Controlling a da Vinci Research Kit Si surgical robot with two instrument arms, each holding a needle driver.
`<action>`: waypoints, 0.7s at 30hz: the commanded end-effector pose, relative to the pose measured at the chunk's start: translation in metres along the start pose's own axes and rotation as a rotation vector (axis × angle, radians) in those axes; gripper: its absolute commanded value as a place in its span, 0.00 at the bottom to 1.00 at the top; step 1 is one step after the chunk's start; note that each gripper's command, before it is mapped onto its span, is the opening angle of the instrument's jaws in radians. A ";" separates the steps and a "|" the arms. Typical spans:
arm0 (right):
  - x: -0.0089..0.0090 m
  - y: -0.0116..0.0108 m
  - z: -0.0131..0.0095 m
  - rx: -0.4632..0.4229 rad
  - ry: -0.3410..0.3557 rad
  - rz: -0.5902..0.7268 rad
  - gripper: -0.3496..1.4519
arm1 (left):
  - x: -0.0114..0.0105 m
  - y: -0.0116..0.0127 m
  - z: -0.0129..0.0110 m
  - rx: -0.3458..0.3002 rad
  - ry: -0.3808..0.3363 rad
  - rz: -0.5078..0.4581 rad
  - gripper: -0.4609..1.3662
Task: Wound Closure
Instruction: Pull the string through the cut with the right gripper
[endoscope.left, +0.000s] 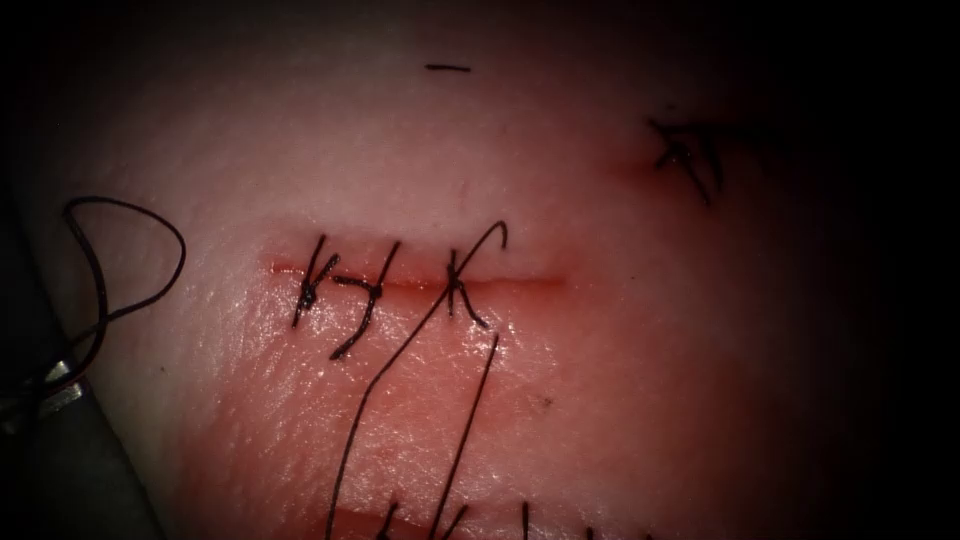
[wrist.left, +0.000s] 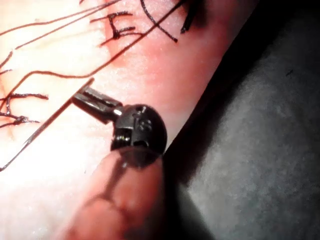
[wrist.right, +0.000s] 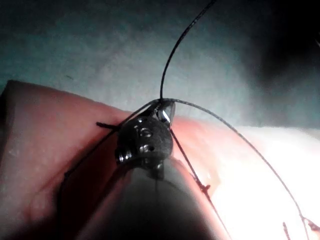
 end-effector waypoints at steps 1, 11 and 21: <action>0.0003 -0.0002 0.0002 0.000 0.003 0.002 0.00 | 0.0000 0.0000 0.0000 -0.002 0.000 0.000 0.06; 0.0010 -0.0010 0.0004 0.005 0.008 0.012 0.00 | -0.0001 0.0000 -0.0001 -0.001 0.001 0.001 0.06; -0.0008 0.0017 -0.0005 -0.094 0.031 0.036 0.78 | -0.0001 0.0000 -0.0001 -0.001 0.001 0.001 0.06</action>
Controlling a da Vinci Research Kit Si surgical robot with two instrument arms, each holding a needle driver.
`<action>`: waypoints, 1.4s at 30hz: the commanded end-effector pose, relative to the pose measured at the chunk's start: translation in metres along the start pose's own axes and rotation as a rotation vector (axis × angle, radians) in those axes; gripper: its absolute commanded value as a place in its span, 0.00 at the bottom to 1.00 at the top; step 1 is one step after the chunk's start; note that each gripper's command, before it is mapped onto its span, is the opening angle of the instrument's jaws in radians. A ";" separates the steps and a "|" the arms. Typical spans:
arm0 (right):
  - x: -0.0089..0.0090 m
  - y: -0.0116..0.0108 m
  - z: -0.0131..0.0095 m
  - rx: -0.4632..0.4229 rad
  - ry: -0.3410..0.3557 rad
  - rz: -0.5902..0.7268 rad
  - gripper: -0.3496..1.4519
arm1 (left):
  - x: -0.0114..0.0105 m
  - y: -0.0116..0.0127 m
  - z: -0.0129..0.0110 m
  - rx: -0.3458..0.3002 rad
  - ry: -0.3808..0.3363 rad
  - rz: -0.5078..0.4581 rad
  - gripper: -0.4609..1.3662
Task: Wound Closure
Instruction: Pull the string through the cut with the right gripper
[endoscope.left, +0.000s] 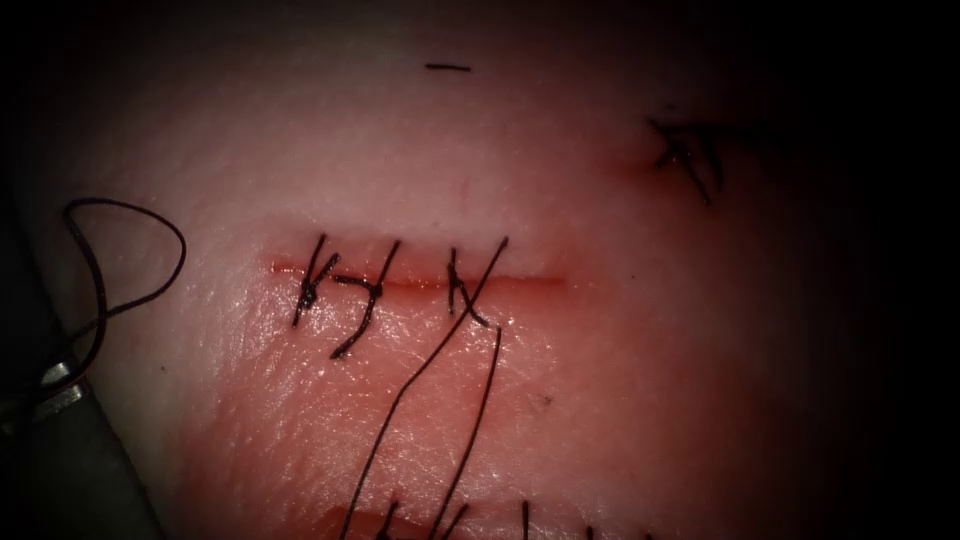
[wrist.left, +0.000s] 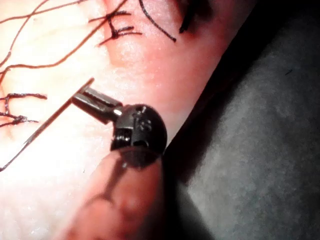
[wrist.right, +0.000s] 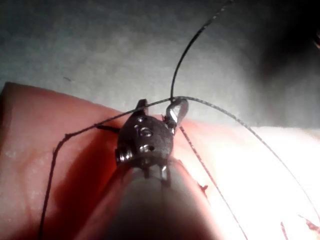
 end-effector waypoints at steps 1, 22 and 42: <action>0.0000 0.0005 -0.0004 -0.012 -0.001 0.007 0.79 | 0.0000 0.0000 0.0000 -0.002 0.000 0.000 0.06; -0.0062 0.0106 -0.0088 -0.159 0.010 0.042 0.83 | 0.0000 -0.0002 0.0003 -0.005 -0.002 -0.001 0.06; -0.0167 0.0163 -0.0099 -0.205 -0.053 0.068 0.82 | 0.0000 -0.0002 0.0002 -0.005 -0.002 -0.001 0.06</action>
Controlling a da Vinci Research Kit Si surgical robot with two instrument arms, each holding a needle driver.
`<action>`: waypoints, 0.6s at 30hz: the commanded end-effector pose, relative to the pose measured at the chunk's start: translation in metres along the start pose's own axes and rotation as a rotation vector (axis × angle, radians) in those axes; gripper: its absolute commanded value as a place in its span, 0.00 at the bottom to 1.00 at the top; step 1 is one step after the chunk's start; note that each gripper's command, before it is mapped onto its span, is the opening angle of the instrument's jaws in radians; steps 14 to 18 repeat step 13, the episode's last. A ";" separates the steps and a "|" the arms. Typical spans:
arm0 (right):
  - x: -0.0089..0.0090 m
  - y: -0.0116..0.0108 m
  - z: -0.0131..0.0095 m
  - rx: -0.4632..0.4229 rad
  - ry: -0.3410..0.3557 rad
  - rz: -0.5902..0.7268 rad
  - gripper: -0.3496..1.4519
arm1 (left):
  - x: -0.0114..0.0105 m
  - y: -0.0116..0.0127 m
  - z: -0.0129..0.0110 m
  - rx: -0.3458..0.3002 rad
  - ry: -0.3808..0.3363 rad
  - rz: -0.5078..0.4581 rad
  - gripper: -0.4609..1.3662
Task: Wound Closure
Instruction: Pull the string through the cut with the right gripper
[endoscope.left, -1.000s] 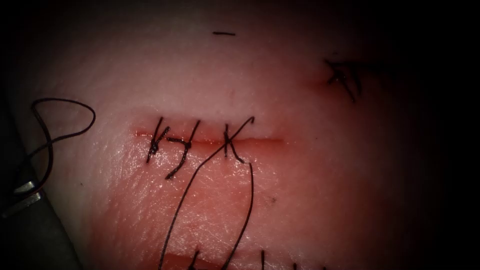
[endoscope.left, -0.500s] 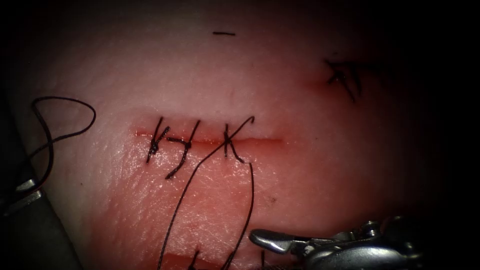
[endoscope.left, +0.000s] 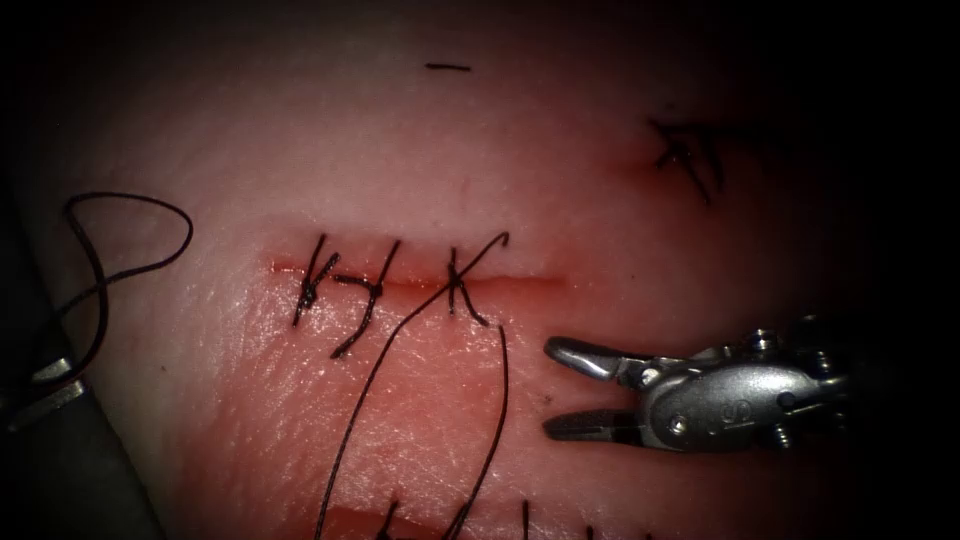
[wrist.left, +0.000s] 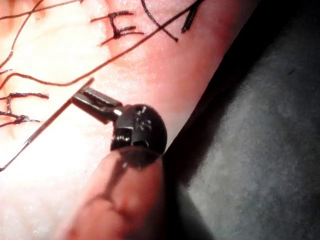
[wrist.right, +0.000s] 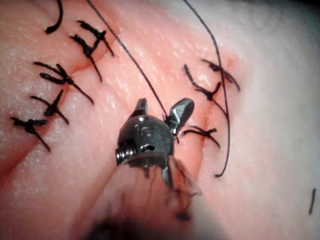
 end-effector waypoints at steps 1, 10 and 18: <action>-0.0004 0.0002 0.0001 0.002 -0.004 -0.001 0.82 | 0.0000 0.0000 -0.0001 -0.004 0.001 0.000 0.06; -0.0024 0.0005 0.0006 -0.005 -0.015 -0.006 0.81 | -0.0001 0.0001 -0.0002 -0.003 0.002 0.001 0.06; -0.0027 0.0003 0.0007 -0.006 -0.015 -0.003 0.81 | -0.0001 0.0001 -0.0002 -0.003 0.002 0.001 0.06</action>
